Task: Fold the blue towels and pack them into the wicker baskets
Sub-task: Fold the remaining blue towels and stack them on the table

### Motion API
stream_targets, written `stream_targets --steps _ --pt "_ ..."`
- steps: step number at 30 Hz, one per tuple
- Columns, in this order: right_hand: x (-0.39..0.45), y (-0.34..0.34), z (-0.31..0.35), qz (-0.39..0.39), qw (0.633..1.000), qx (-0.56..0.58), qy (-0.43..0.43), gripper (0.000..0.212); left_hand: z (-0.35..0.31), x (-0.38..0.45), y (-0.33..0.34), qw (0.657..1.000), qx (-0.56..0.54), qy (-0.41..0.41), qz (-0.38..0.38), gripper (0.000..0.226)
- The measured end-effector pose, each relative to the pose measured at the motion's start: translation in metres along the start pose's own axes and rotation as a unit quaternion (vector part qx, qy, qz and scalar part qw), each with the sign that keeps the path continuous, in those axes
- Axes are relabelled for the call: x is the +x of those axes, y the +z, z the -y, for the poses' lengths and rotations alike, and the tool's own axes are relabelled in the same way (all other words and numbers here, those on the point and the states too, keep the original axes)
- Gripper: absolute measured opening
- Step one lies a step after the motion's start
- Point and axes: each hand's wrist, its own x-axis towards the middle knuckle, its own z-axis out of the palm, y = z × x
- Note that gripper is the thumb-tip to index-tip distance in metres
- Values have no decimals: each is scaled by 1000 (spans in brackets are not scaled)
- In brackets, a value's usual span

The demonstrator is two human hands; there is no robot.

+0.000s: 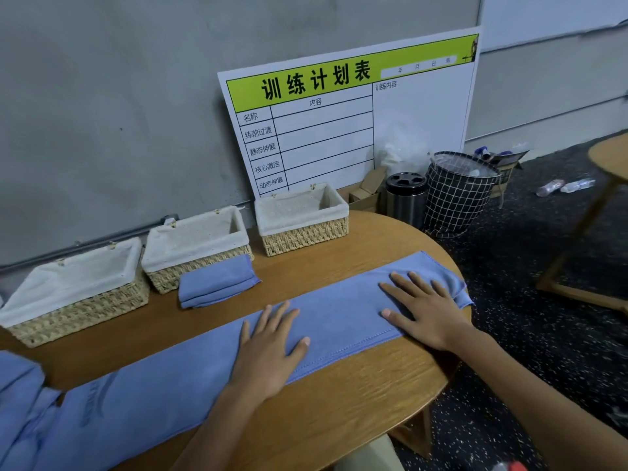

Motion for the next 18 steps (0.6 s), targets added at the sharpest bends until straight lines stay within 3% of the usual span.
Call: stream_targets --steps 5,7,9,12,18 --pt "-11 -7 -16 -25 1000 18 3 94 -7 9 -12 999 33 1 -23 53" --pt "-12 -9 -26 -67 997 46 3 79 -16 23 -19 997 55 0 -51 40" --pt "-13 -10 -38 -130 989 72 4 50 -29 40 -23 995 49 17 -81 30" --pt "-11 -13 -53 -218 971 96 16 17 -60 71 -21 992 9 73 -105 24" --pt "-13 -12 -69 -251 956 103 112 9 -108 105 8 988 2 109 -107 19"
